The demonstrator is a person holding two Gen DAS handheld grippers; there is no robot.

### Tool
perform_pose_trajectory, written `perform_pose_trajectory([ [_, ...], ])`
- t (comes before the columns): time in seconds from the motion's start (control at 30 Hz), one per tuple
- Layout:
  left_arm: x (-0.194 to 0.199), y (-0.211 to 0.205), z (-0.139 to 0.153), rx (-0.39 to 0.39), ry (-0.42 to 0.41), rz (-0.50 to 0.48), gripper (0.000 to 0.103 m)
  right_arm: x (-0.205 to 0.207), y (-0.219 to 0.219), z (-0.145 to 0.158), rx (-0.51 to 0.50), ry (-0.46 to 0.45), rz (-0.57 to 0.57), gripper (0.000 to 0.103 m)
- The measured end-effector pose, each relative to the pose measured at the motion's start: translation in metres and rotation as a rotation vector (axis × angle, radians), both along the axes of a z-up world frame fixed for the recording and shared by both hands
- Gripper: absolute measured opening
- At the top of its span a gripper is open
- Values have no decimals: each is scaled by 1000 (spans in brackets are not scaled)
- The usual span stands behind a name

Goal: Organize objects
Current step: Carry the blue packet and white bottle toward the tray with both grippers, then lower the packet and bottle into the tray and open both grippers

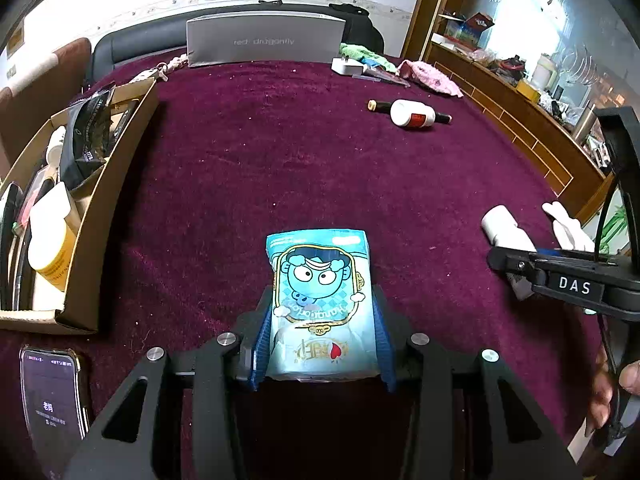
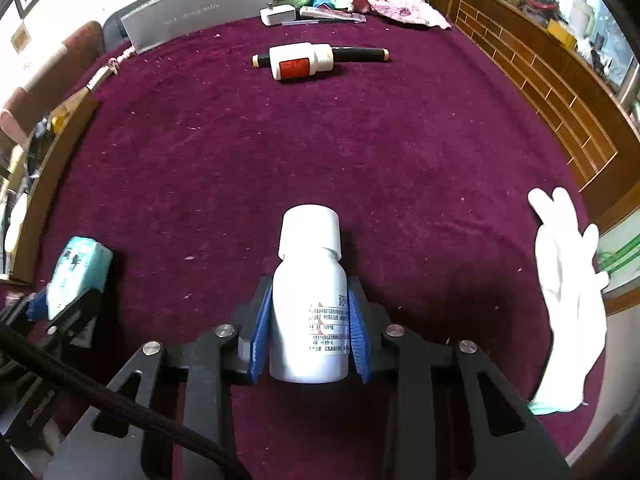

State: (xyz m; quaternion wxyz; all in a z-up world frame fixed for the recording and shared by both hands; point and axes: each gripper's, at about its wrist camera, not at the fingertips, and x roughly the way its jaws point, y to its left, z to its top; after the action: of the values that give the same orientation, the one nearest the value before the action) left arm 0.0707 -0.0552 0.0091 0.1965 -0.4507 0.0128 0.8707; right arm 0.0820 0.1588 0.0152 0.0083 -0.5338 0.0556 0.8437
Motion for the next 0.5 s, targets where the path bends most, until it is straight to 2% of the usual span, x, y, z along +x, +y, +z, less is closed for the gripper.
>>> perform_pose_trajectory([
  [0.27,12,-20,25,63,22,6,38,11,10,9,-236,9,-5,32],
  [0.37,17,-38,41,81,44,19,38,12,-2,21,-311,31,36,32],
  [0.5,16,-81,65,95,90,86,38,5,-32,45,-375,58,115,32],
])
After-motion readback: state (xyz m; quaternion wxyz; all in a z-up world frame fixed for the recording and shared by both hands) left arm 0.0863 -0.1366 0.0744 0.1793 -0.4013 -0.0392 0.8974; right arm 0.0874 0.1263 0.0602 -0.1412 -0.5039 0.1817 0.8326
